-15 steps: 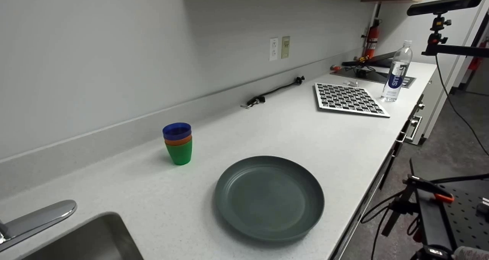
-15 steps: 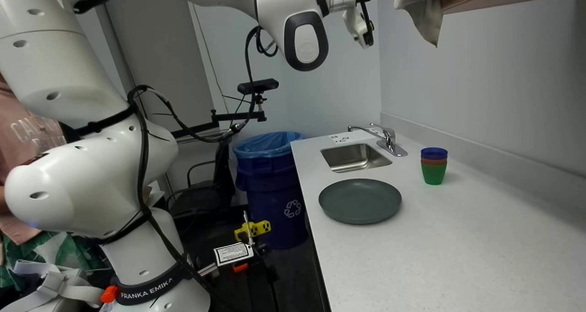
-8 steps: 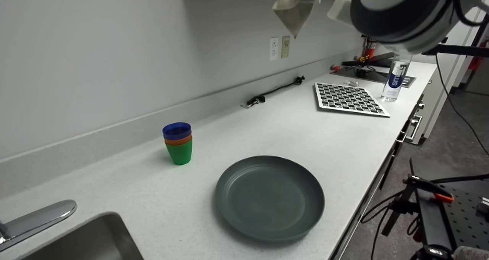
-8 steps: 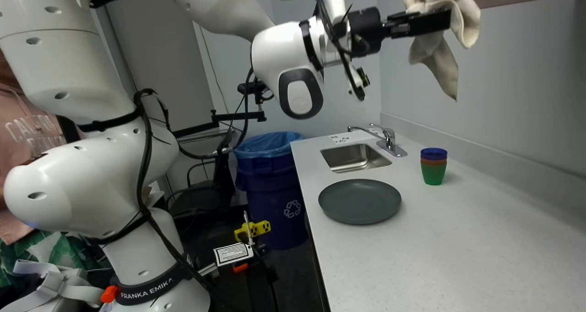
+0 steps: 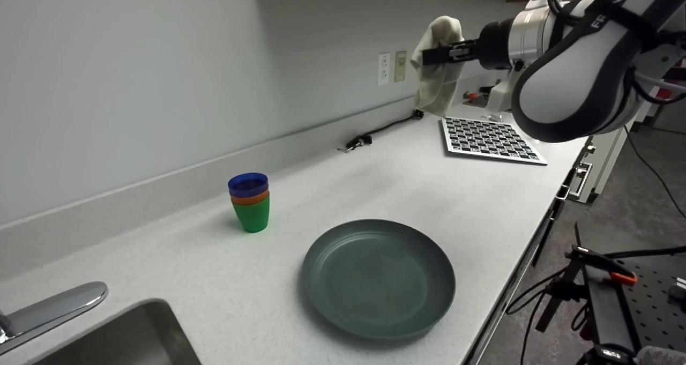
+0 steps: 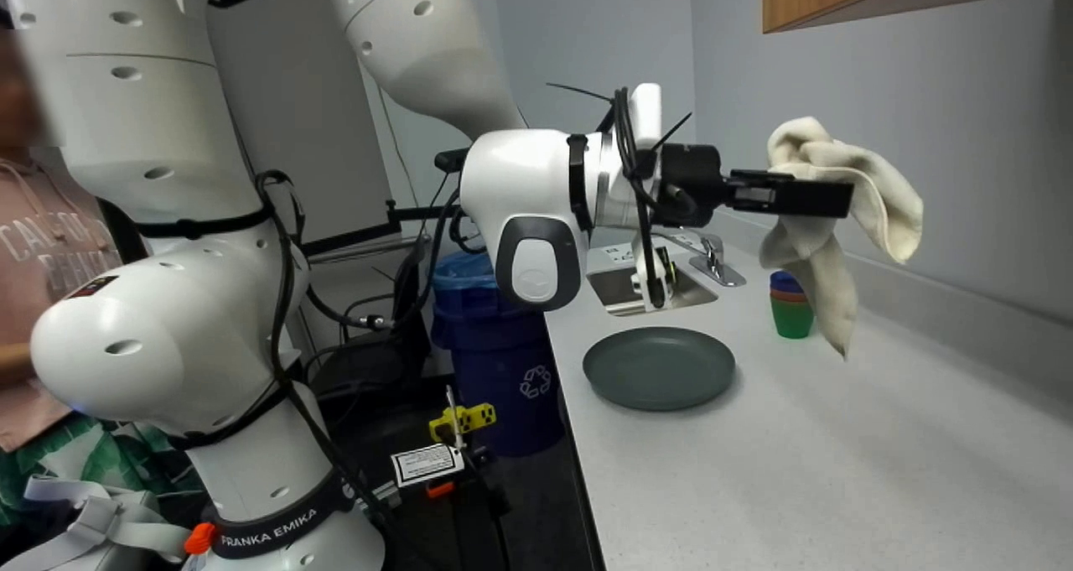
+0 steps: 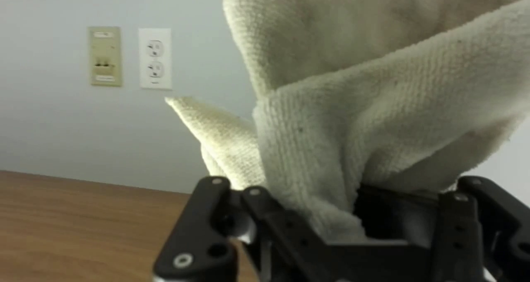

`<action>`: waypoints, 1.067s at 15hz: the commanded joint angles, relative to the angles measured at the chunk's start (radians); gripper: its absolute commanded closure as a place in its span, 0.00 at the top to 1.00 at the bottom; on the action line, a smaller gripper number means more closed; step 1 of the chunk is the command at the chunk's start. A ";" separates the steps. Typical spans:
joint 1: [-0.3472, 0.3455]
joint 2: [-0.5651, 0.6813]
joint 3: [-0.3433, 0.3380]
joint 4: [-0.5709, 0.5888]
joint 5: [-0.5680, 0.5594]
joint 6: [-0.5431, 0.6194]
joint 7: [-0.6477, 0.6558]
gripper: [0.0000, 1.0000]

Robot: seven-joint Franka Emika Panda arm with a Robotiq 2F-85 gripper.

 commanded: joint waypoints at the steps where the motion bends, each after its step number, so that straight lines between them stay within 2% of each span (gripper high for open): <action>1: 0.086 0.082 -0.099 -0.028 -0.153 -0.027 0.113 0.00; 5: 0.098 0.126 -0.127 -0.028 -0.388 -0.133 0.301 0.00; 9: 0.044 0.115 -0.118 0.002 -0.704 -0.306 0.529 0.00; 10: 0.102 0.079 -0.148 -0.004 -0.511 -0.428 0.406 0.00; 12: 0.101 0.063 -0.170 0.019 -0.475 -0.574 0.394 0.00; 13: 0.111 0.051 -0.184 0.032 -0.429 -0.653 0.370 0.25; 14: 0.124 0.039 -0.203 0.046 -0.375 -0.733 0.340 0.26; 16: 0.162 0.022 -0.250 0.073 -0.246 -0.892 0.249 0.40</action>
